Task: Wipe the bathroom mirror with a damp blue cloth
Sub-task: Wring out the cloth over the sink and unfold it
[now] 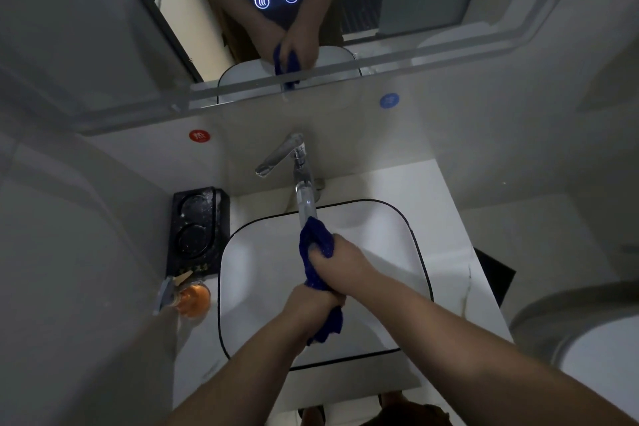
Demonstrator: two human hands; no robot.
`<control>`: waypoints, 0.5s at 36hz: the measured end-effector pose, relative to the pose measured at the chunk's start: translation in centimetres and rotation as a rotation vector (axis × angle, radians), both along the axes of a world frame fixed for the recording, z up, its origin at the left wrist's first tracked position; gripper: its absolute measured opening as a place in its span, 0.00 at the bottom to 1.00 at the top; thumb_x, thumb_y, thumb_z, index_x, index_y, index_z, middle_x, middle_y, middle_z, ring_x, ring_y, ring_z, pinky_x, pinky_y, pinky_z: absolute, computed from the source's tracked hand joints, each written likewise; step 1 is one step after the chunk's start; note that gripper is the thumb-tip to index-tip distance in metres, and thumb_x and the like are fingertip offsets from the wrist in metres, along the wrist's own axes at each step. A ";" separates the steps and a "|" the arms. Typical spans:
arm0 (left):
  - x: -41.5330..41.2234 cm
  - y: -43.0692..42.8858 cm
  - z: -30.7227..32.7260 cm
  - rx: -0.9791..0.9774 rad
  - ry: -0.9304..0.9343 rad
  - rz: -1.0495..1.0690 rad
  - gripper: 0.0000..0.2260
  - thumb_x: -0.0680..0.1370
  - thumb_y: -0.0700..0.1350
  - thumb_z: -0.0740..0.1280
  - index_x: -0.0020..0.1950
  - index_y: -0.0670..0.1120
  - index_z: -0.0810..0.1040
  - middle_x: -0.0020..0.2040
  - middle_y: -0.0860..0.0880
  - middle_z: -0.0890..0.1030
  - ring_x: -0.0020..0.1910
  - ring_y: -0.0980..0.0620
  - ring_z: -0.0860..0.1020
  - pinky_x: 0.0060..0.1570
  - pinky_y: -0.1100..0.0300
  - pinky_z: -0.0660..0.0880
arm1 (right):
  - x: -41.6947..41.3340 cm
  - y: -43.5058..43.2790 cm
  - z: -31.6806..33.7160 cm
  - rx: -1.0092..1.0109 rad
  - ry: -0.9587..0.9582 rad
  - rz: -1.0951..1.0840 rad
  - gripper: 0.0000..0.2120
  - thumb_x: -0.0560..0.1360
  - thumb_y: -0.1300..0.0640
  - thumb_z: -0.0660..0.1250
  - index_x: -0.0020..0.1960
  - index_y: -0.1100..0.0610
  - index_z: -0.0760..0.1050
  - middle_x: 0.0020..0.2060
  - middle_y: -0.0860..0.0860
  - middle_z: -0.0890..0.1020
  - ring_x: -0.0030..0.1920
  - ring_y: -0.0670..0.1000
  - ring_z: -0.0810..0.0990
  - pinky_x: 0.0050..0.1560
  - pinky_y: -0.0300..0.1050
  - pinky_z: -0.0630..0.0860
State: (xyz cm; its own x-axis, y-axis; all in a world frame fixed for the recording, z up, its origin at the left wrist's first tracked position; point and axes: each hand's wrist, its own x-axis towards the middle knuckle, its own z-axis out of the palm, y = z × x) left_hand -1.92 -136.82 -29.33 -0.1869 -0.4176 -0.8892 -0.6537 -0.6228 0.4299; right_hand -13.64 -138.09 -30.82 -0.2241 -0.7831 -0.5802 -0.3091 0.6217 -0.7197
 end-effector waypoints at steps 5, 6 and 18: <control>1.6 -0.6 1.2 0.192 0.164 -0.026 0.19 0.70 0.46 0.75 0.58 0.42 0.79 0.43 0.43 0.82 0.38 0.45 0.80 0.34 0.58 0.72 | -1.8 0.7 -0.2 -0.036 -0.487 -0.211 0.32 0.74 0.51 0.73 0.76 0.45 0.69 0.62 0.49 0.81 0.58 0.52 0.84 0.61 0.51 0.83; 2.0 -0.8 1.5 0.269 0.222 -0.029 0.20 0.70 0.46 0.76 0.60 0.42 0.79 0.45 0.44 0.82 0.40 0.46 0.80 0.36 0.57 0.73 | -2.4 0.9 -0.2 -0.038 -0.624 -0.271 0.35 0.72 0.50 0.74 0.78 0.43 0.69 0.67 0.50 0.80 0.62 0.54 0.83 0.67 0.53 0.81; 2.1 -0.5 1.4 0.826 0.866 0.248 0.09 0.77 0.40 0.67 0.57 0.41 0.78 0.42 0.43 0.82 0.55 0.36 0.82 0.65 0.35 0.76 | -1.5 3.2 0.1 -0.068 -1.174 -0.437 0.31 0.72 0.38 0.77 0.58 0.65 0.80 0.60 0.64 0.82 0.67 0.67 0.78 0.78 0.65 0.67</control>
State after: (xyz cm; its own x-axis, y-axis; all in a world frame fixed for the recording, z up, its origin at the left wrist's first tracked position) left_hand 0.22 -137.27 -27.96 -0.8443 0.1057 -0.5253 -0.1726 -0.9818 0.0798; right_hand -15.19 -134.88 -30.71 0.1519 -0.8098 -0.5668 0.7613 0.4615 -0.4554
